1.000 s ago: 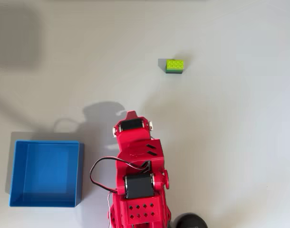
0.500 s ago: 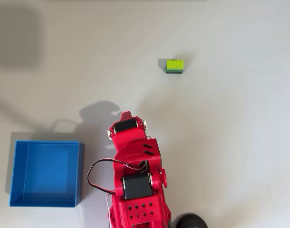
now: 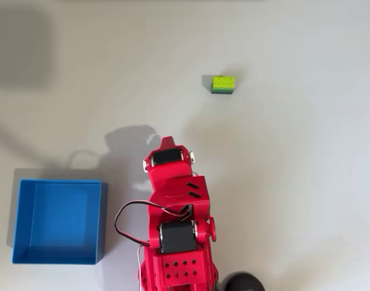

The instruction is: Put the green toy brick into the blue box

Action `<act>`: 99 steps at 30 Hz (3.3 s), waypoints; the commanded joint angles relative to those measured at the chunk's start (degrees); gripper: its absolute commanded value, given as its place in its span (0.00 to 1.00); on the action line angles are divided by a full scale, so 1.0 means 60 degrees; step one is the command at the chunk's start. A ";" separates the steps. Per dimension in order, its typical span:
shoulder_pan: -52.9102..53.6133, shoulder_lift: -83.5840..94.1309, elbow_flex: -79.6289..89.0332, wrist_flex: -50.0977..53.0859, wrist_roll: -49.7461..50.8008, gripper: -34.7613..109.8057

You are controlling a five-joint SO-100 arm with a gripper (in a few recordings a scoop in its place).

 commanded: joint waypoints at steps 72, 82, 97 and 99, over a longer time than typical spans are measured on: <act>0.3354 -2.0464 -1.8838 0.5098 -0.1201 0.43; 0.3296 -2.1357 -1.9863 0.4995 -0.1025 0.32; 0.3296 -2.1240 -1.9556 0.4805 -0.0674 0.24; 0.3223 -2.1211 -1.9277 0.4805 -0.0747 0.24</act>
